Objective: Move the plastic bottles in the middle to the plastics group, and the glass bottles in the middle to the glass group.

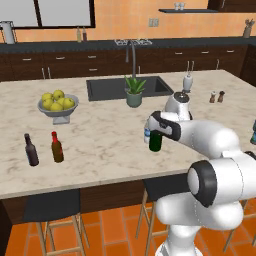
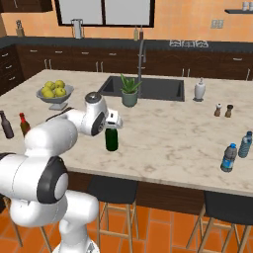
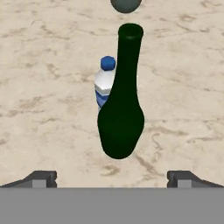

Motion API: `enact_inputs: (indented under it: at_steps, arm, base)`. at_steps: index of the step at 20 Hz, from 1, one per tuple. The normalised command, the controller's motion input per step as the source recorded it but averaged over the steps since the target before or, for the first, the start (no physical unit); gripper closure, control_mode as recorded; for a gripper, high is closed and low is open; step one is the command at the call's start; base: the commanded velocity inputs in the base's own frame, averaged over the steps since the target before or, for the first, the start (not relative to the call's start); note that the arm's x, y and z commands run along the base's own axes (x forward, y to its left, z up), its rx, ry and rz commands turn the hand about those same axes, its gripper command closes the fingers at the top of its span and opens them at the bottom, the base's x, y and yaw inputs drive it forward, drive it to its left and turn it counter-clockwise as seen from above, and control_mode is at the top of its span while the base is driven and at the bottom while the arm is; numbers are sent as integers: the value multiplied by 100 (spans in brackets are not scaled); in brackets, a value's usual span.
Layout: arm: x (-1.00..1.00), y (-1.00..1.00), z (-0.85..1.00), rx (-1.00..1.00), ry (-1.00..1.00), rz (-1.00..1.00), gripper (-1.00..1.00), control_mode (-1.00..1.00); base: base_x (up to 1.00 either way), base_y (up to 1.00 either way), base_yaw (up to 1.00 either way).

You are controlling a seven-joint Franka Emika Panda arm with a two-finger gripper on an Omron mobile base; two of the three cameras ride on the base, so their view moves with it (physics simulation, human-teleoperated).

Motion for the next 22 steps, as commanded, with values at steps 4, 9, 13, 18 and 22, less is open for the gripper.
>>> enact_inputs:
  at_steps: [4,9,13,18,22]
  arm:
    - [33,-1,-10,1,0,0,-100,-100]
    - [32,0,-17,0,0,0,-100,-100]
    - [13,0,-18,0,0,0,-100,-100]
    - [12,0,-33,0,0,0,-100,-100]
    - [15,0,-24,0,0,0,-100,-100]
  base:
    - [0,0,0]
    - [0,0,0]
    - [0,0,0]
    - [0,0,0]
    - [0,0,0]
